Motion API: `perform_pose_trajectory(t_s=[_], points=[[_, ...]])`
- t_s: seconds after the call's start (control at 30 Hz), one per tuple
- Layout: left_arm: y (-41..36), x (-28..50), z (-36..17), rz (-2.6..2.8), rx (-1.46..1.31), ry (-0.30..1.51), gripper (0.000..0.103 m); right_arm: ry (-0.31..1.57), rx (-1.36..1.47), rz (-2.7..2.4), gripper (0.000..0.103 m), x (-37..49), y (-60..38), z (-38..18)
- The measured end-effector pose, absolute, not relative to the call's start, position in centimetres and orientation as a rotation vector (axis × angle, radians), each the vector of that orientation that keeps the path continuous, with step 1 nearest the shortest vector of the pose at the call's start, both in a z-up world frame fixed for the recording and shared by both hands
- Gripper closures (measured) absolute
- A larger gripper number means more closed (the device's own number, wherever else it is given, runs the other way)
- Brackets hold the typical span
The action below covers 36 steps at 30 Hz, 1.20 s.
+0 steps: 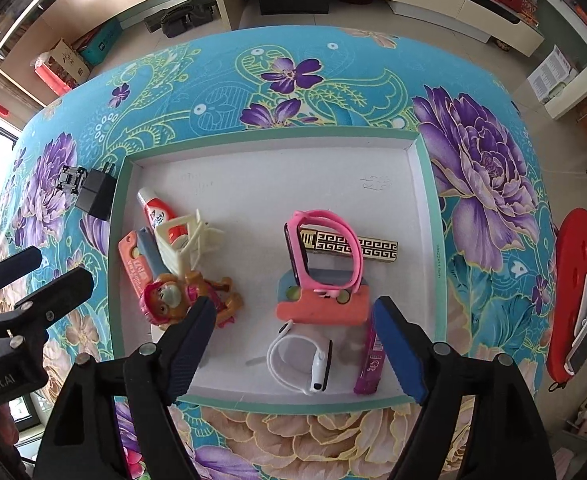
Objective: Organize rigid objects
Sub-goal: 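Lower the pink band and cream holder into the tray and open both tools, then withdraw both tools from the tray toward the black toy car and black charger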
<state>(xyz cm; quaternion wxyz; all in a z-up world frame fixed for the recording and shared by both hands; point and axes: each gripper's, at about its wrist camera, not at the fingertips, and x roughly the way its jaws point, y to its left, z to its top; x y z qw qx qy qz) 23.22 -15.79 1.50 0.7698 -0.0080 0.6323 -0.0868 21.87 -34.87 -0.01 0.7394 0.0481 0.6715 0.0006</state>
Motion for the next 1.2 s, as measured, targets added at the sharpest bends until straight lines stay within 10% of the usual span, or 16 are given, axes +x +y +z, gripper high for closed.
perform_pose_trajectory(t_s=[1.2], points=[[3.6, 28.8, -2.3, -0.041, -0.187, 1.364, 0.000, 1.461, -0.016, 0.192, 0.021, 28.9, -16.6, -1.1]])
